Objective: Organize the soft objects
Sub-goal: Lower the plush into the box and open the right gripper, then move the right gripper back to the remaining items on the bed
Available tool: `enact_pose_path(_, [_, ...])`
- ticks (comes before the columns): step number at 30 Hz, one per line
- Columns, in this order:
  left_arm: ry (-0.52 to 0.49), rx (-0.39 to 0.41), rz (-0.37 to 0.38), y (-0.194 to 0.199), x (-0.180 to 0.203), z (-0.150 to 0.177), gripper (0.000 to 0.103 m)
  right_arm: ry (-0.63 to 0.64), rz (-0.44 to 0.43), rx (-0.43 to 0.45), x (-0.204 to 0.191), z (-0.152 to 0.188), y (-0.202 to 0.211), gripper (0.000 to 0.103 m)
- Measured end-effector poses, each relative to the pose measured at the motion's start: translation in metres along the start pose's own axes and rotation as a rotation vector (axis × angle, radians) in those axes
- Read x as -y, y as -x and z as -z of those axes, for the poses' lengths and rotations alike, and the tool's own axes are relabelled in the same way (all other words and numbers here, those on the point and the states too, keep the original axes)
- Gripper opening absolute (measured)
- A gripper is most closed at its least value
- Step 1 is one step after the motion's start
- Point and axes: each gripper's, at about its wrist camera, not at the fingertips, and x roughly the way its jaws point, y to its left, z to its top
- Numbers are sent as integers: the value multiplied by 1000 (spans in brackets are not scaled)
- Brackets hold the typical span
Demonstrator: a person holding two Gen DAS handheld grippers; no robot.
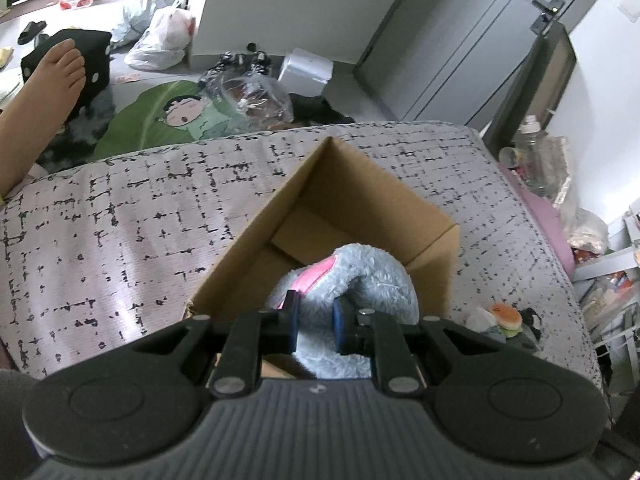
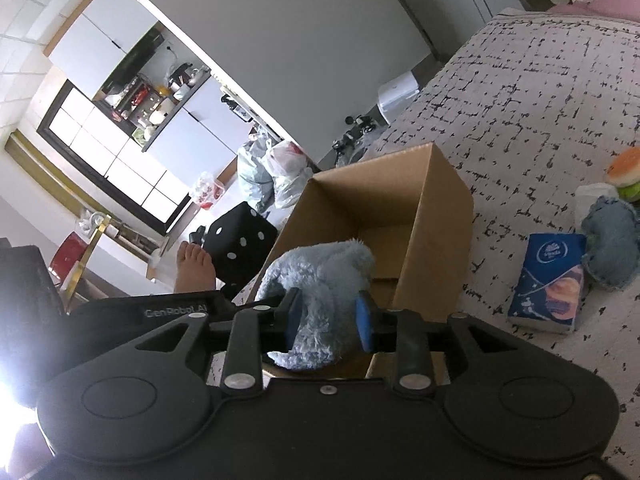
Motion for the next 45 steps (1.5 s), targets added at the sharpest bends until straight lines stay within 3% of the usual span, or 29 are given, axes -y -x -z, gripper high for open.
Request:
enact_pose_path(5, [-10, -32, -21, -2, 4, -3, 19, -13, 18, 6, 3, -2, 2, 38])
enact_pose_path(9, [-47, -19, -51, 4, 12, -6, 20, -18, 30, 26, 5, -6, 8, 49])
enact_pose_path(12, [-53, -23, -56, 9, 16, -8, 23, -34, 34, 35, 8, -8, 12, 50])
enact_pose_path(21, [-108, -4, -96, 26, 38, 0, 46, -48, 33, 81, 7, -12, 32, 55])
enact_pose_path(27, [-149, 28, -97, 40, 55, 6, 51, -65, 46, 113, 12, -18, 47, 61])
enact_pose_path(33, [-194, 65, -95, 54, 71, 11, 62, -83, 62, 144, 19, -23, 62, 68])
enact_pose_path(38, [-221, 89, -99, 62, 84, 16, 72, -57, 145, 181, 19, -25, 78, 74])
enact_pose_path(45, [-259, 97, -91, 66, 105, 24, 77, -59, 174, 209, 28, -29, 98, 81])
